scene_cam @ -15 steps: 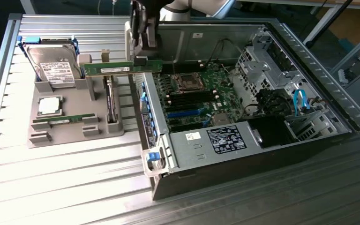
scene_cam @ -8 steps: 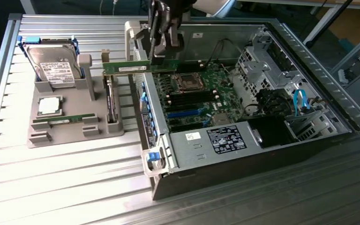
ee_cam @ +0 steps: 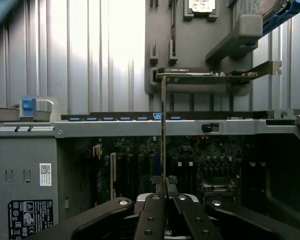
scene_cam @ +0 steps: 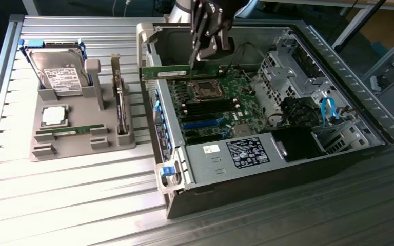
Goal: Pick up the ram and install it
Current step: 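Pick up the ram and move it above insertion slot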
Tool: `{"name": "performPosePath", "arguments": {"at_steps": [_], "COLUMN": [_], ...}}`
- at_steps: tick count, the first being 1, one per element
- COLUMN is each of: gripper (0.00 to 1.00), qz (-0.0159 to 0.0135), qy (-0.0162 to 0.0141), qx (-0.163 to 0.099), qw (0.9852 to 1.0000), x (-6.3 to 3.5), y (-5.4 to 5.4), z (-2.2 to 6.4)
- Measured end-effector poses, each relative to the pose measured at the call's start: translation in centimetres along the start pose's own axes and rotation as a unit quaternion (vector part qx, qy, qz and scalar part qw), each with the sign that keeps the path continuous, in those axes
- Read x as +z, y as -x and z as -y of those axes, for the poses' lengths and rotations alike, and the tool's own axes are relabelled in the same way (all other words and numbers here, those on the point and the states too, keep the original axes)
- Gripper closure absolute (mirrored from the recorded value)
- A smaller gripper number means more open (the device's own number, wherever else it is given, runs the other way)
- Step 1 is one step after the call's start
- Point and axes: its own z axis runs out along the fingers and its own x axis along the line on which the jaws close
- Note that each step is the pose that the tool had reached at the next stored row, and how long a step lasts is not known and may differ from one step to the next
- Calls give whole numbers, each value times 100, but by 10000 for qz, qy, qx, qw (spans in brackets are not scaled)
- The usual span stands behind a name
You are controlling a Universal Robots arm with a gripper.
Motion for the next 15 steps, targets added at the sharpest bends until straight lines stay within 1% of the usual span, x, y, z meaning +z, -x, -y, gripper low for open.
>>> {"name": "performPosePath", "arguments": {"at_steps": [3,4,6,7,12,15], "gripper": [88,88,88,88,88,88], "qz": [0,0,0,0,0,-1], "qy": [0,1,2,2,5,8], "qx": [-3,-3,-5,-7,-13,-18], "qw": [10000,10000,10000,10000,10000,10000], "x": [-4,-7,-11,-13,-19,-23], "y": [0,0,0,0,0,-1], "z": [106,164,245,306,453,527]}}
